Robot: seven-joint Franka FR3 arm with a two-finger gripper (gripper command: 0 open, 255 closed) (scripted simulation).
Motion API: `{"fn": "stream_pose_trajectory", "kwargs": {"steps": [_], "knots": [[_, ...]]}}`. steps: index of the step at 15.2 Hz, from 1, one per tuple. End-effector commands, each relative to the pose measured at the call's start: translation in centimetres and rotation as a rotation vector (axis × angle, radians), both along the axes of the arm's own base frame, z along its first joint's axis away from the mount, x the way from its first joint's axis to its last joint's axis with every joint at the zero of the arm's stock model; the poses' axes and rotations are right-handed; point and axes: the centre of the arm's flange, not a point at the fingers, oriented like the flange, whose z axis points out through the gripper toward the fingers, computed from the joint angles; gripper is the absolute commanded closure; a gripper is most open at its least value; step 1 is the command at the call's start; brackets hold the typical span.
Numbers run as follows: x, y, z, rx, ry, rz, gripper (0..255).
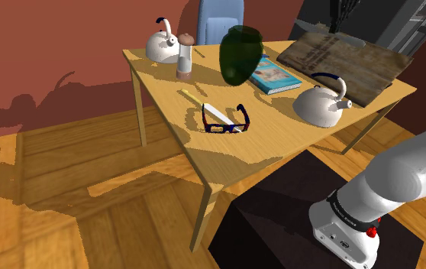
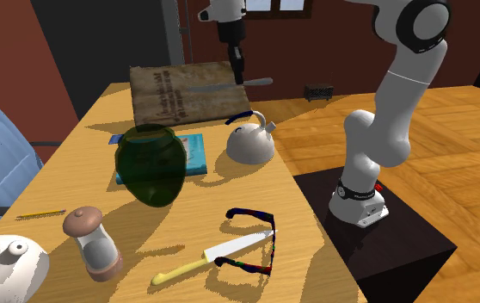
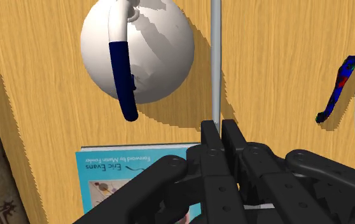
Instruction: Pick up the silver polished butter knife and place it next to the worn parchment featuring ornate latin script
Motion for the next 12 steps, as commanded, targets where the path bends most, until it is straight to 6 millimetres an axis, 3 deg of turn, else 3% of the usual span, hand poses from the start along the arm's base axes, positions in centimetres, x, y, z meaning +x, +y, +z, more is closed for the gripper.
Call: {"fn": "stream_pose_trajectory", "kwargs": {"steps": [1, 12], "knots": [[-0.5, -2.5, 0.0, 0.000, 0.000, 0.002, 255], [-4.5, -16.5, 0.0, 0.000, 0.000, 0.002, 255]]}}
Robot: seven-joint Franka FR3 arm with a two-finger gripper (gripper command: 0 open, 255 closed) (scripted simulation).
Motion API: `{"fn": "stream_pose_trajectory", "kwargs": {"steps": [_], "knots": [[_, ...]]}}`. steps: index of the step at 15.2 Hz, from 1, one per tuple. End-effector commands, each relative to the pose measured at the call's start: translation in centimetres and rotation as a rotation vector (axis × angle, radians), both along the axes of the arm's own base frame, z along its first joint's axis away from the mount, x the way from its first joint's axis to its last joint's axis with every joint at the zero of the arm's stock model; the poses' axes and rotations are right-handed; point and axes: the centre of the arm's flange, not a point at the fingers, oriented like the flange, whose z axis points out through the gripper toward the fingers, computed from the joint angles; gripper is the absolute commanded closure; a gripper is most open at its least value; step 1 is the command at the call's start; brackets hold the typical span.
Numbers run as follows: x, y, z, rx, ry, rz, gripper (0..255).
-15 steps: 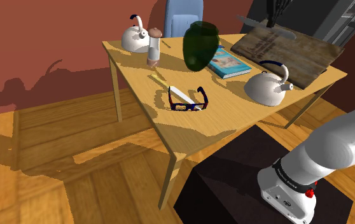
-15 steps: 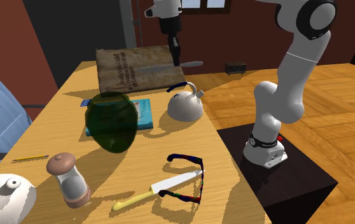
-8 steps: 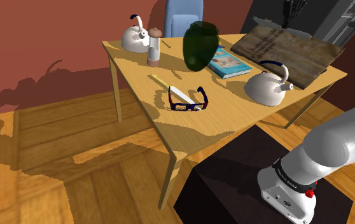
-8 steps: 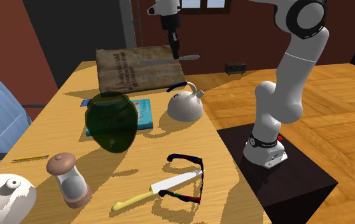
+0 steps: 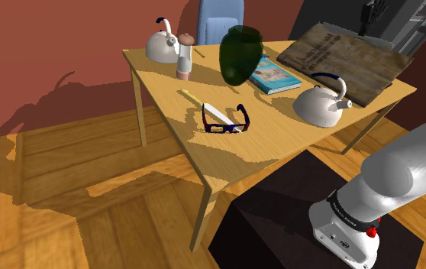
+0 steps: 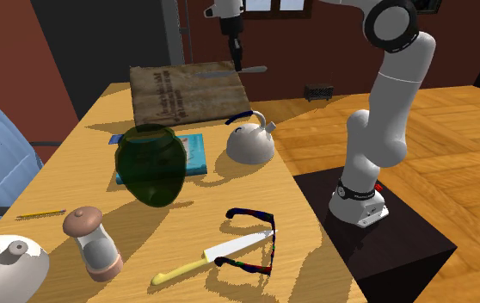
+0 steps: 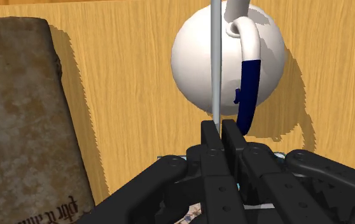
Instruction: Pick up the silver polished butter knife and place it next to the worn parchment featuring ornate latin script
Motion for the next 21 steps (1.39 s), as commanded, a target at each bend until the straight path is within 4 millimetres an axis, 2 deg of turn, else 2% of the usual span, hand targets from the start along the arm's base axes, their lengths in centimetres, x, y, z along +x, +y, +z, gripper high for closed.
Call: {"fn": "stream_pose_trajectory", "kwargs": {"steps": [1, 9, 21], "knots": [[-0.8, -2.5, 0.2, 0.000, 0.000, 0.002, 255], [-3.6, -12.6, 0.2, 0.000, 0.000, 0.002, 255], [-3.6, -12.6, -6.1, 0.000, 0.000, 0.002, 255]]}}
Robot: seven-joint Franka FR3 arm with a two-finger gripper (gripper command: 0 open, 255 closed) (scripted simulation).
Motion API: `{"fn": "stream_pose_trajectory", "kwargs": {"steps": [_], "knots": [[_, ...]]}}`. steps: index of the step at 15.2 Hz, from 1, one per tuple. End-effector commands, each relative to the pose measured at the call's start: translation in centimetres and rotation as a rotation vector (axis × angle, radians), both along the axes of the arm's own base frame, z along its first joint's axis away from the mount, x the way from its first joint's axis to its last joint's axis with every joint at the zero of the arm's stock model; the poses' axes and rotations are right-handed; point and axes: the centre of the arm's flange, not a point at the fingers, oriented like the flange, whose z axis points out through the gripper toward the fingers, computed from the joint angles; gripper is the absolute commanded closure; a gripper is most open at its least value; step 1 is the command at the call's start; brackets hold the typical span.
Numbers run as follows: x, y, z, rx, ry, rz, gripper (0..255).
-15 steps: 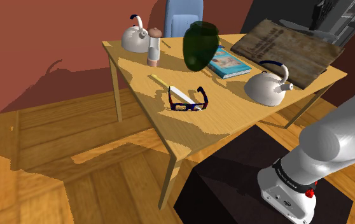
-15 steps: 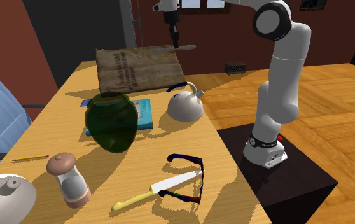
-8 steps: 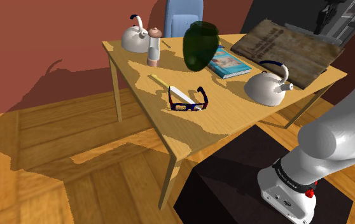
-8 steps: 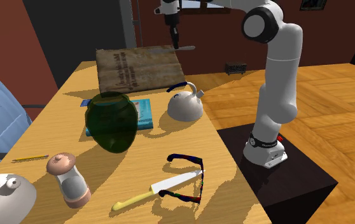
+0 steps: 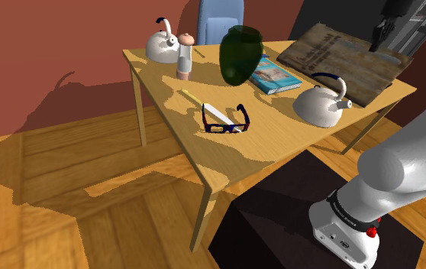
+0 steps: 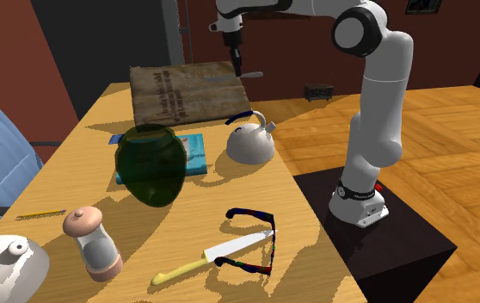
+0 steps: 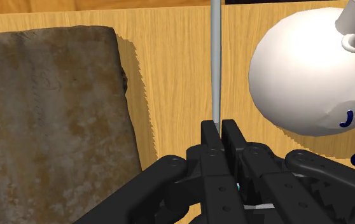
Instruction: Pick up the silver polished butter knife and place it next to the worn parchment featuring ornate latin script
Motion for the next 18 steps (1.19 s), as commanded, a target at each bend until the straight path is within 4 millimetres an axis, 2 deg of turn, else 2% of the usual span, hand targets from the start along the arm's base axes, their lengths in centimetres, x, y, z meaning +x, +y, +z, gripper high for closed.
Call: {"fn": "stream_pose_trajectory", "kwargs": {"steps": [1, 18], "knots": [[0.0, 0.1, -1.1, 0.000, 0.000, 0.000, 255], [0.0, 0.1, -10.0, 0.000, 0.000, 0.000, 255]]}}
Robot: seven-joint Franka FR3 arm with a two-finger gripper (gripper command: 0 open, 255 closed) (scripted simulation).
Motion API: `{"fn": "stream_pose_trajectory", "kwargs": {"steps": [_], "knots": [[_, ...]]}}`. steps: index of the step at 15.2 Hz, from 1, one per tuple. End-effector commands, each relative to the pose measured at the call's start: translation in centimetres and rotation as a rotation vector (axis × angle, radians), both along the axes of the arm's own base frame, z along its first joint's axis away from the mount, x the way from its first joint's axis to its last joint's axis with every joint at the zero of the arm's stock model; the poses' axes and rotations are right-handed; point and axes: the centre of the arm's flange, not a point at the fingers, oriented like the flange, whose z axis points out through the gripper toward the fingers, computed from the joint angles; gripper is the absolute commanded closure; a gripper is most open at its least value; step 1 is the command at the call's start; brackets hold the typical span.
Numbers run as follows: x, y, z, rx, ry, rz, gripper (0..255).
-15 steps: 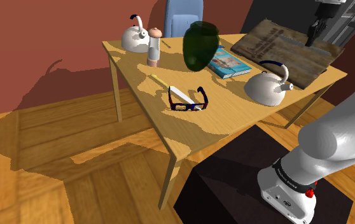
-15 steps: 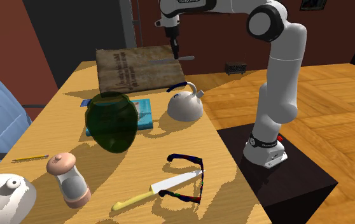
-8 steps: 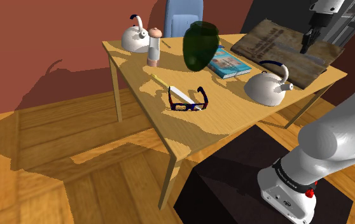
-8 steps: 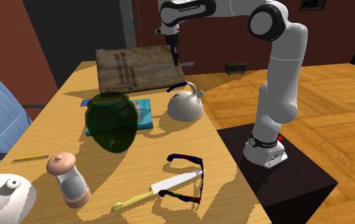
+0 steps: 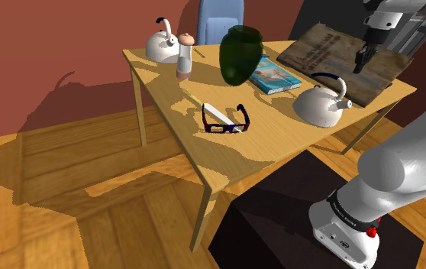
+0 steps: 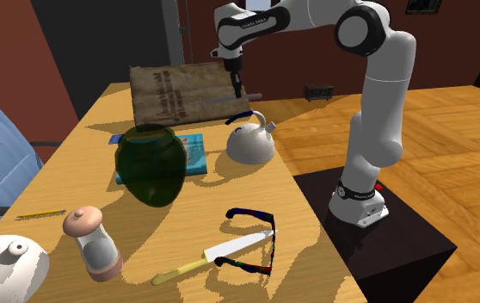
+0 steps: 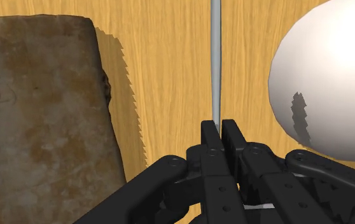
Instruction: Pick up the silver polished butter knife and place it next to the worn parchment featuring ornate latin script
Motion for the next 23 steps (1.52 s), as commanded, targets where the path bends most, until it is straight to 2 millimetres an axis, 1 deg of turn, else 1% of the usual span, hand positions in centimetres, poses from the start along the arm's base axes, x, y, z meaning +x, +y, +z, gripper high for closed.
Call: {"fn": "stream_pose_trajectory", "kwargs": {"steps": [1, 23], "knots": [[-0.1, 0.0, -1.1, 0.000, 0.000, 0.000, 255], [-0.1, 0.0, -12.7, 0.000, 0.000, 0.000, 255]]}}
